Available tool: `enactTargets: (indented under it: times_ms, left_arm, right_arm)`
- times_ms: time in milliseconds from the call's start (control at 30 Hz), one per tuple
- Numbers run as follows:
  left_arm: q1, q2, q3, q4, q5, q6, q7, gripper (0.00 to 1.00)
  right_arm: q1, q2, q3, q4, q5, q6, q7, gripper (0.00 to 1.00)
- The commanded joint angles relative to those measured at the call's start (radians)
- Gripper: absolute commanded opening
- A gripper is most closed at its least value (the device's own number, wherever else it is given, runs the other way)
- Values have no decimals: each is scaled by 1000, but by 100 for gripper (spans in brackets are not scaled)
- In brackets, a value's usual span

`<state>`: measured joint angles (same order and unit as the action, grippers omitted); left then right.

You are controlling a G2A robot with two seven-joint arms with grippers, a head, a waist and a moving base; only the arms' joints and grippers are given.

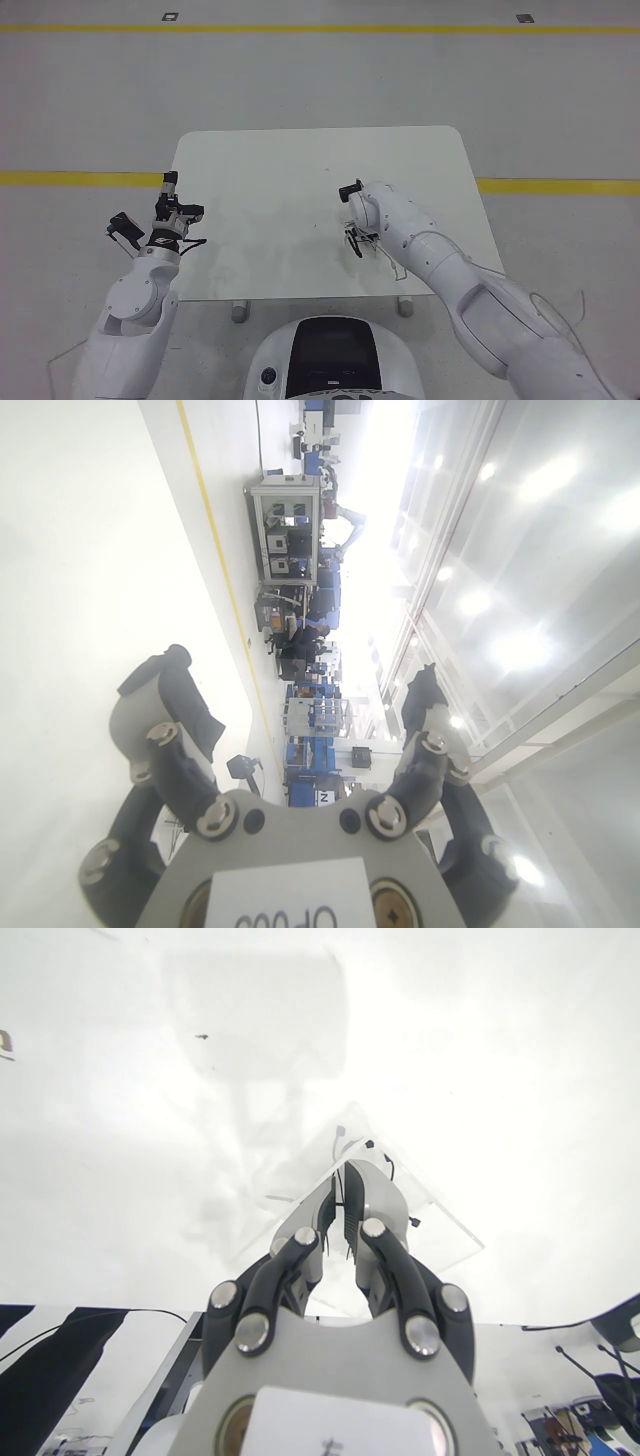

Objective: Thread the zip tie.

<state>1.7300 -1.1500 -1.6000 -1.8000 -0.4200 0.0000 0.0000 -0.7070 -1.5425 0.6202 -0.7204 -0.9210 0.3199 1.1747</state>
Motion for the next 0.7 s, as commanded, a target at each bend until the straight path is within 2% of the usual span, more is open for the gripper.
enactTargets:
  times_ms: [0,67,100,367,500,667]
  left_arm:
    - [0,0,0,0,0,0,0,100]
    - [0,0,0,0,0,0,0,100]
    - [0,0,0,0,0,0,0,100]
    - [0,0,0,0,0,0,0,100]
    - [0,0,0,0,0,0,0,100]
    - [0,0,0,0,0,0,0,100]
  right_arm:
    - [2,-4,0,9,1,-2,-2,9]
    - [4,-8,1,19,1,-5,-4,5]
    - [5,-9,2,23,1,-6,-5,0]
    - [9,-15,12,30,-10,2,0,0]
    - [3,-9,23,-1,-27,5,26,0]
    - [-16,11,45,-76,-60,-10,82,0]
